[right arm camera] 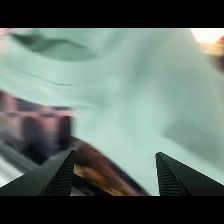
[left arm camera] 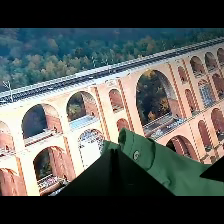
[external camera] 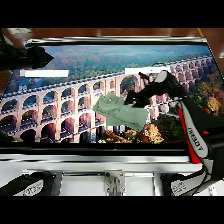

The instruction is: Fold the shirts.

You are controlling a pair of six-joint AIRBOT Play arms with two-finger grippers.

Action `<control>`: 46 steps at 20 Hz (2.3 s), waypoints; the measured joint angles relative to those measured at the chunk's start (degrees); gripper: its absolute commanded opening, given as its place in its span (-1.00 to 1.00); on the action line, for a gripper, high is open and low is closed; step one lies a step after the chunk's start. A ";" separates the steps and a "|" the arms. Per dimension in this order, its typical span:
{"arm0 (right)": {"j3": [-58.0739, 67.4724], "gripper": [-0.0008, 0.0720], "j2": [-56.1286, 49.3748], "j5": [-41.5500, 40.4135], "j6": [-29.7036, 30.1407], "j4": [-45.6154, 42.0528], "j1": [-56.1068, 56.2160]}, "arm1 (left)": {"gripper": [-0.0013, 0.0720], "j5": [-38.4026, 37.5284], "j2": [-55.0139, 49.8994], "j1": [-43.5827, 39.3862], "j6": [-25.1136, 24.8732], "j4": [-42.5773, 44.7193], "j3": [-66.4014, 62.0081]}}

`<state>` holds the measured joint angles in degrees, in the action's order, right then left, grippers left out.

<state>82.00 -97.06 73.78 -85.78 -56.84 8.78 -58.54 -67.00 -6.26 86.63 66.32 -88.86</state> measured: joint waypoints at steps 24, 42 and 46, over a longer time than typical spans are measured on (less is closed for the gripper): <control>-9.97 -0.79 25.31 -5.68 4.98 12.31 -26.80 | -0.87 -0.90 0.37 -0.57 0.22 -1.79 0.39; -20.92 0.95 28.09 13.53 -5.62 -27.50 -63.17 | -0.87 -5.51 4.94 -9.11 -0.37 -2.10 0.48; -25.64 0.90 29.79 11.67 -5.66 -31.63 -65.07 | -0.87 -5.55 3.39 -10.91 -0.37 -2.05 0.50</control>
<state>56.36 -67.26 85.45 -91.44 -88.47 -56.29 -64.10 -63.61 -17.17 86.26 64.27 -88.36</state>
